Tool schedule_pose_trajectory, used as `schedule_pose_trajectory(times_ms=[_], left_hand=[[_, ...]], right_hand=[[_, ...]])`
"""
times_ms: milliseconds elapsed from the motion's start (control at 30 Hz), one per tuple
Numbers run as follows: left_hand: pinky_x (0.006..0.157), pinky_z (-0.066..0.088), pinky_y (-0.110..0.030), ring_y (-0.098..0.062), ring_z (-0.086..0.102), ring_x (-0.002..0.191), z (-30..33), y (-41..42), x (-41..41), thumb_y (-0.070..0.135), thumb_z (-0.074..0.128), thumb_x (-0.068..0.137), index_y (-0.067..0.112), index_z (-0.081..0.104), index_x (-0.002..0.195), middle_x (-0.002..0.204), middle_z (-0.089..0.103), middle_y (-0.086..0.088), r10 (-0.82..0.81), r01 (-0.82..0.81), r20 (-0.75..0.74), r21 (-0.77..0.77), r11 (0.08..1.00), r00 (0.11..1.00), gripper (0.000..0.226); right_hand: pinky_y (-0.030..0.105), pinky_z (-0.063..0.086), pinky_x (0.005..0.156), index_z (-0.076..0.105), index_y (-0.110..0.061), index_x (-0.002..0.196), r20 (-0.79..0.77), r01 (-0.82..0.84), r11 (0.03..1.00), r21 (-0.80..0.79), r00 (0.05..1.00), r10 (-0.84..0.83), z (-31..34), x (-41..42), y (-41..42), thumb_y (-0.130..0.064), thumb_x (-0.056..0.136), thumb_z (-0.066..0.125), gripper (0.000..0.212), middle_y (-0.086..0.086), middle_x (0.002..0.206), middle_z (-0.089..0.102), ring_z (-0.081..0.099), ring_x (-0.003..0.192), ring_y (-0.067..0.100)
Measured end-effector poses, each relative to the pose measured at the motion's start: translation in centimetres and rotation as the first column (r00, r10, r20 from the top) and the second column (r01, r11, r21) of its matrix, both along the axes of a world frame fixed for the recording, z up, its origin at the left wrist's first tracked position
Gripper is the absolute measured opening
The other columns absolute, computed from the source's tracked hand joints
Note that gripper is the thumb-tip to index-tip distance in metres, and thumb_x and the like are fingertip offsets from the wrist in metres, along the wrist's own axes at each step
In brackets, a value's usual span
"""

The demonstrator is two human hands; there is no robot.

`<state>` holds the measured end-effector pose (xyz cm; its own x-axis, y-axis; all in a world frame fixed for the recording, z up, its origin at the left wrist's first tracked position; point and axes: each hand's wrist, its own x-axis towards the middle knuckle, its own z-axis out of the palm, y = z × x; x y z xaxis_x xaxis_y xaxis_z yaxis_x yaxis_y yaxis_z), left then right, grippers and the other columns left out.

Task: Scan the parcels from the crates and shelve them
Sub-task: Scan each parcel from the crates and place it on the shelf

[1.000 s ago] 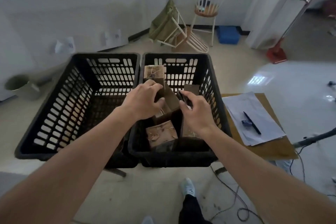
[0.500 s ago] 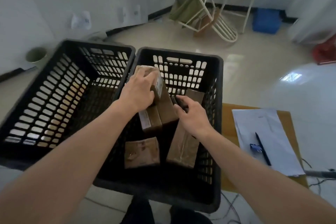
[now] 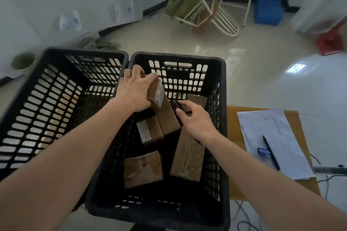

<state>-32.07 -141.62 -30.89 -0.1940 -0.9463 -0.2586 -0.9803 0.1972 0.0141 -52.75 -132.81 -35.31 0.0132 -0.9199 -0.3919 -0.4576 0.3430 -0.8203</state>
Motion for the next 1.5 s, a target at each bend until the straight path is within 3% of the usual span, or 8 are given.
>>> schedule_pose_trajectory(times_ms=[167, 500, 667, 900, 1000, 1133, 1300, 1500], left_hand=[[0.113, 0.044, -0.060, -0.044, 0.029, 0.145, -0.6, 1.0, -0.3, 0.038, 0.083, 0.082, 0.056, 0.018, 0.153, 0.163, 0.004, -0.006, 0.012, 0.009, -0.123, 0.168, 0.986, 0.992, 0.098], [0.106, 0.046, -0.057, -0.045, 0.046, 0.125, -0.2, 1.7, -1.9, 0.054, 0.072, 0.089, 0.046, 0.041, 0.134, 0.138, 0.032, -0.016, 0.205, -0.174, -0.286, 0.131, 0.976, 0.936, 0.055], [0.099, 0.051, -0.045, -0.035, 0.046, 0.120, 1.0, 2.4, -0.9, 0.043, 0.078, 0.084, 0.042, 0.041, 0.113, 0.130, 0.027, -0.007, 0.251, -0.263, -0.488, 0.046, 0.964, 0.836, 0.047], [0.104, 0.052, -0.042, -0.031, 0.053, 0.121, 3.2, 4.1, 1.9, 0.046, 0.068, 0.080, 0.047, 0.061, 0.124, 0.129, 0.037, -0.004, 0.261, -0.300, -0.672, 0.061, 0.952, 0.693, 0.044], [0.095, 0.061, -0.042, -0.034, 0.057, 0.121, 4.2, 4.9, 3.0, 0.046, 0.066, 0.078, 0.051, 0.068, 0.120, 0.130, 0.038, -0.001, 0.237, -0.275, -0.715, 0.065, 0.959, 0.657, 0.042], [0.072, 0.059, -0.016, -0.028, 0.058, 0.119, 5.3, 5.7, 4.1, 0.013, 0.072, 0.094, 0.032, 0.072, 0.124, 0.136, 0.039, -0.003, 0.199, -0.287, -0.753, 0.015, 0.958, 0.627, 0.036], [0.067, 0.053, -0.006, -0.004, 0.053, 0.104, 7.1, 7.0, 4.9, 0.007, 0.072, 0.094, 0.030, 0.073, 0.122, 0.136, 0.041, -0.001, 0.167, -0.272, -0.775, -0.007, 0.962, 0.610, 0.037], [0.071, 0.054, -0.008, -0.010, 0.059, 0.104, 8.5, 7.4, 5.2, 0.009, 0.073, 0.092, 0.038, 0.075, 0.116, 0.133, 0.047, 0.001, 0.116, -0.258, -0.769, -0.066, 0.964, 0.629, 0.038]], right_hand=[[0.040, 0.056, 0.106, 0.058, -0.028, 0.151, -0.007, 0.004, 1.000, -0.014, 1.000, -0.004, 0.2, 0.0, 0.1, -0.034, 0.109, 0.060, 0.042, -0.001, 0.135, 0.069, 0.064, 0.122, 0.016], [0.036, 0.052, 0.105, 0.055, -0.030, 0.154, -0.033, -0.040, 0.999, 0.004, 0.999, 0.041, 1.7, -1.1, 1.3, -0.035, 0.110, 0.055, 0.044, -0.005, 0.133, 0.065, 0.061, 0.123, 0.016], [0.037, 0.055, 0.101, 0.057, -0.034, 0.151, -0.042, -0.100, 0.995, -0.021, 0.994, 0.099, 3.1, -0.9, 1.8, -0.035, 0.108, 0.055, 0.043, -0.007, 0.124, 0.066, 0.063, 0.115, 0.015], [0.032, 0.060, 0.088, 0.061, -0.033, 0.149, -0.140, -0.282, 0.953, -0.110, 0.954, 0.266, 5.4, 0.1, 2.1, -0.030, 0.107, 0.058, 0.042, -0.005, 0.125, 0.067, 0.066, 0.098, 0.011], [0.038, 0.061, 0.091, 0.061, -0.036, 0.148, -0.202, -0.357, 0.923, -0.143, 0.924, 0.325, 6.1, 0.7, 2.2, -0.036, 0.105, 0.059, 0.043, -0.002, 0.130, 0.065, 0.068, 0.098, 0.012], [0.042, 0.060, 0.096, 0.060, -0.043, 0.146, -0.266, -0.454, 0.881, -0.131, 0.872, 0.410, 6.9, 1.1, 2.3, -0.043, 0.105, 0.058, 0.041, 0.001, 0.129, 0.063, 0.068, 0.104, 0.019], [0.041, 0.052, 0.102, 0.053, -0.048, 0.151, -0.432, -0.594, 0.798, -0.103, 0.749, 0.502, 8.7, 0.9, 3.0, -0.044, 0.108, 0.056, 0.043, -0.001, 0.121, 0.051, 0.058, 0.109, 0.023], [0.049, 0.052, 0.101, 0.047, -0.049, 0.155, -0.599, -0.685, 0.726, -0.059, 0.606, 0.523, 11.2, 0.5, 4.1, -0.046, 0.108, 0.054, 0.048, 0.003, 0.127, 0.046, 0.054, 0.112, 0.030]])
